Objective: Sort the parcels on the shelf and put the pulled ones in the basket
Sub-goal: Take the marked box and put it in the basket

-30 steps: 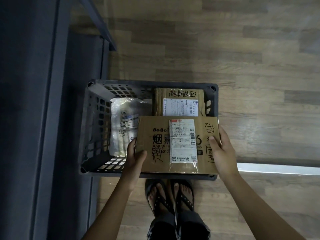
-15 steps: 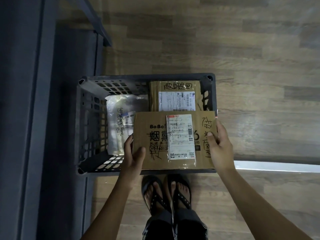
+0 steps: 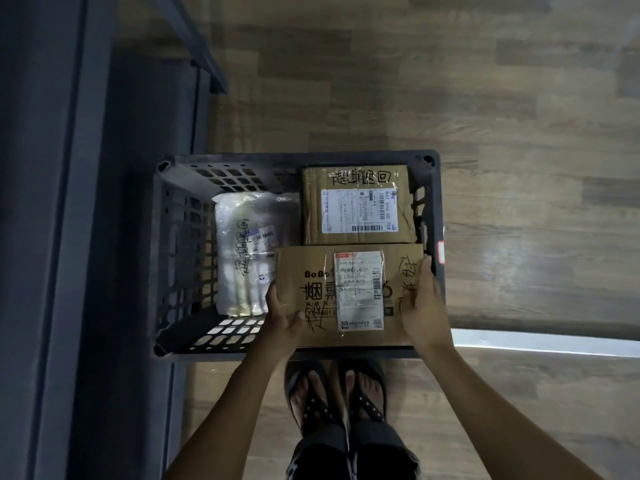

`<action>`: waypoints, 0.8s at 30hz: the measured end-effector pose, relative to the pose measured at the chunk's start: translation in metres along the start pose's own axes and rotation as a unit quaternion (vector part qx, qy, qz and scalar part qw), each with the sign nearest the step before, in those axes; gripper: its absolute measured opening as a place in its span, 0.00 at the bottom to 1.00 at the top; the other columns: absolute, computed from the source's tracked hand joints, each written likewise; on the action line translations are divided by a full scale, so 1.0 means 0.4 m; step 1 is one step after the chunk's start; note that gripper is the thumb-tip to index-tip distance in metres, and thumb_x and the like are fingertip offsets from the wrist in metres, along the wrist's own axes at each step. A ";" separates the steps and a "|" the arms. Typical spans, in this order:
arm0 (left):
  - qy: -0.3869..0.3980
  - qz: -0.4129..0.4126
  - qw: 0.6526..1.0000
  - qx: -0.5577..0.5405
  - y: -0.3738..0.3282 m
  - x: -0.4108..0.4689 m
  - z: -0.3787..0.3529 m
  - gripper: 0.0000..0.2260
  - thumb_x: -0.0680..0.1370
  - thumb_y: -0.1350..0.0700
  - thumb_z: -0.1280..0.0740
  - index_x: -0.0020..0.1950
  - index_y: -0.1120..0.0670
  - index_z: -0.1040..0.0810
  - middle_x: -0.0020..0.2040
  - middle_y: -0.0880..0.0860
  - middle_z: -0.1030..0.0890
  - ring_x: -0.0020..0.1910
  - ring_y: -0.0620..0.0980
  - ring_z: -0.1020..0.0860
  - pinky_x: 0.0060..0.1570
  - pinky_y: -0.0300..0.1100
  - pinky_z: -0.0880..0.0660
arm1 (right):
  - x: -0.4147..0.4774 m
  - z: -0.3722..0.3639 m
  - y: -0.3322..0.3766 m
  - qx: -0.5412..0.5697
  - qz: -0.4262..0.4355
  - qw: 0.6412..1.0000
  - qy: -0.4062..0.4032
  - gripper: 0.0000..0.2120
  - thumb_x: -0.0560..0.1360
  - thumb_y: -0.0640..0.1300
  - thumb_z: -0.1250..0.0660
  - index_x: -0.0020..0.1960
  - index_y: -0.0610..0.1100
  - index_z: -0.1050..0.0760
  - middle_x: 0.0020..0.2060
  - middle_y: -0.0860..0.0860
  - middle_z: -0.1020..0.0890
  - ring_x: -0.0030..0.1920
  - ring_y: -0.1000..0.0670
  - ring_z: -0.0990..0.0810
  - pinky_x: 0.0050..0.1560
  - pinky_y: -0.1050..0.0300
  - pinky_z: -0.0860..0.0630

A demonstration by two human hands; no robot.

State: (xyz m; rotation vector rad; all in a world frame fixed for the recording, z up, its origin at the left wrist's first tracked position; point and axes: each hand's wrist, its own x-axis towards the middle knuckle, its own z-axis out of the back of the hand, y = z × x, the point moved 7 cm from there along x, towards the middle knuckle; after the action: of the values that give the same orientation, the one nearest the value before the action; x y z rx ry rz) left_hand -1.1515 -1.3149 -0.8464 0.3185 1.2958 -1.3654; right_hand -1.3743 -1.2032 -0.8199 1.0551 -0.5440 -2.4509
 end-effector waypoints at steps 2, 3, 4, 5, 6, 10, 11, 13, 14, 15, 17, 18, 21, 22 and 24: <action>-0.004 0.017 0.999 0.030 0.005 0.014 -0.002 0.33 0.81 0.55 0.41 0.77 0.55 0.61 0.76 0.58 0.40 0.66 0.59 0.27 0.52 0.38 0.34 | -0.012 -0.013 0.008 -0.047 0.019 0.999 -0.011 0.33 0.79 0.38 0.43 0.78 0.46 0.57 0.77 0.49 0.48 0.72 0.47 0.36 0.58 0.55 0.29; -0.006 0.019 0.999 0.039 0.005 0.016 -0.001 0.33 0.81 0.55 0.41 0.77 0.55 0.61 0.76 0.58 0.39 0.65 0.59 0.26 0.52 0.39 0.33 | -0.014 -0.018 0.011 -0.071 0.030 0.997 -0.018 0.33 0.79 0.38 0.43 0.78 0.46 0.57 0.78 0.50 0.50 0.73 0.47 0.37 0.57 0.55 0.28; -0.005 0.021 0.999 0.044 0.009 0.018 -0.002 0.33 0.81 0.54 0.41 0.77 0.54 0.61 0.75 0.59 0.37 0.64 0.59 0.26 0.52 0.39 0.33 | -0.013 -0.021 0.011 -0.084 0.035 0.996 -0.022 0.32 0.80 0.39 0.44 0.78 0.47 0.56 0.78 0.50 0.52 0.73 0.47 0.38 0.55 0.55 0.27; -0.004 0.022 0.999 0.047 0.014 0.020 -0.003 0.33 0.81 0.54 0.41 0.77 0.54 0.61 0.75 0.59 0.37 0.64 0.59 0.26 0.52 0.40 0.32 | -0.009 -0.025 0.009 -0.088 0.034 0.995 -0.021 0.32 0.80 0.39 0.44 0.78 0.47 0.56 0.78 0.50 0.52 0.73 0.47 0.38 0.53 0.55 0.26; -0.004 0.023 0.999 0.049 0.017 0.022 -0.003 0.34 0.81 0.54 0.41 0.77 0.54 0.61 0.75 0.59 0.37 0.64 0.59 0.26 0.54 0.41 0.31 | -0.005 -0.029 0.007 -0.091 0.029 0.995 -0.015 0.32 0.80 0.39 0.44 0.78 0.47 0.57 0.78 0.51 0.52 0.73 0.47 0.38 0.52 0.56 0.26; 0.006 0.037 0.998 0.048 0.017 0.031 -0.004 0.34 0.81 0.54 0.41 0.77 0.54 0.63 0.76 0.59 0.39 0.67 0.59 0.29 0.60 0.44 0.32 | 0.000 -0.029 0.010 -0.131 0.013 0.991 0.003 0.34 0.79 0.36 0.45 0.78 0.46 0.60 0.78 0.51 0.55 0.74 0.46 0.39 0.52 0.55 0.26; 0.011 0.043 0.998 0.050 0.014 0.030 -0.004 0.34 0.81 0.54 0.41 0.77 0.54 0.63 0.76 0.59 0.39 0.67 0.59 0.29 0.61 0.45 0.32 | 0.000 -0.027 0.014 -0.139 0.002 0.990 0.013 0.35 0.78 0.34 0.45 0.78 0.46 0.61 0.78 0.51 0.56 0.73 0.45 0.37 0.53 0.53 0.25; -0.006 0.040 0.997 0.069 -0.001 0.020 0.009 0.36 0.80 0.55 0.39 0.77 0.55 0.62 0.75 0.61 0.39 0.68 0.59 0.31 0.62 0.47 0.32 | -0.003 -0.023 0.025 -0.145 -0.024 0.988 0.043 0.38 0.77 0.33 0.45 0.77 0.45 0.64 0.78 0.50 0.59 0.73 0.45 0.38 0.60 0.50 0.26; -0.029 0.026 0.995 0.095 -0.014 0.011 0.024 0.36 0.79 0.54 0.38 0.78 0.55 0.60 0.75 0.62 0.39 0.69 0.59 0.32 0.62 0.48 0.31 | -0.008 -0.018 0.034 -0.139 -0.037 0.988 0.060 0.38 0.76 0.34 0.44 0.77 0.45 0.64 0.77 0.49 0.60 0.75 0.45 0.41 0.64 0.49 0.29; -0.055 0.012 0.990 0.130 -0.030 0.000 0.039 0.36 0.79 0.54 0.36 0.78 0.56 0.58 0.74 0.62 0.40 0.70 0.59 0.33 0.63 0.50 0.31 | -0.014 -0.011 0.044 -0.127 -0.050 0.988 0.072 0.38 0.77 0.36 0.43 0.77 0.45 0.64 0.77 0.49 0.60 0.76 0.46 0.43 0.67 0.50 0.33; -0.091 -0.004 0.977 0.194 -0.064 -0.025 0.064 0.35 0.79 0.52 0.37 0.78 0.56 0.55 0.75 0.62 0.43 0.72 0.59 0.37 0.63 0.52 0.31 | -0.026 0.008 0.066 -0.106 -0.068 0.989 0.071 0.36 0.78 0.40 0.43 0.78 0.46 0.61 0.78 0.49 0.59 0.76 0.46 0.44 0.68 0.50 0.36; -0.099 -0.013 0.973 0.208 -0.080 -0.038 0.072 0.34 0.79 0.51 0.38 0.78 0.55 0.54 0.77 0.61 0.45 0.73 0.59 0.38 0.64 0.52 0.31 | -0.033 0.017 0.081 -0.108 -0.065 0.990 0.061 0.34 0.79 0.41 0.44 0.78 0.47 0.60 0.78 0.50 0.59 0.76 0.46 0.44 0.68 0.50 0.35; -0.113 -0.052 0.962 0.245 -0.136 -0.086 0.095 0.31 0.79 0.46 0.41 0.79 0.48 0.52 0.79 0.58 0.49 0.76 0.58 0.44 0.69 0.53 0.36 | -0.065 0.039 0.149 -0.152 -0.017 0.987 0.044 0.32 0.80 0.46 0.46 0.78 0.48 0.59 0.78 0.50 0.56 0.76 0.46 0.46 0.68 0.46 0.35; -0.118 -0.062 0.956 0.261 -0.155 -0.105 0.110 0.31 0.79 0.45 0.42 0.78 0.47 0.51 0.79 0.57 0.49 0.77 0.57 0.46 0.71 0.53 0.39 | -0.078 0.044 0.176 -0.167 0.001 0.985 0.048 0.32 0.80 0.47 0.46 0.78 0.48 0.60 0.78 0.50 0.56 0.77 0.46 0.48 0.70 0.46 0.36; -0.137 -0.068 0.952 0.264 -0.188 -0.147 0.154 0.30 0.79 0.43 0.42 0.78 0.45 0.51 0.79 0.55 0.49 0.77 0.56 0.47 0.72 0.53 0.41 | -0.111 0.060 0.234 -0.187 0.028 0.980 0.059 0.32 0.80 0.48 0.46 0.78 0.49 0.59 0.78 0.51 0.55 0.77 0.47 0.50 0.72 0.46 0.38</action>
State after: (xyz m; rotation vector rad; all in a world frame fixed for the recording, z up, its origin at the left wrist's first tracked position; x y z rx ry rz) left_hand -1.1665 -1.3550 -0.7412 0.3899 0.7173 -1.7989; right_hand -1.3441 -1.2546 -0.7318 0.9995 -0.0666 -2.3004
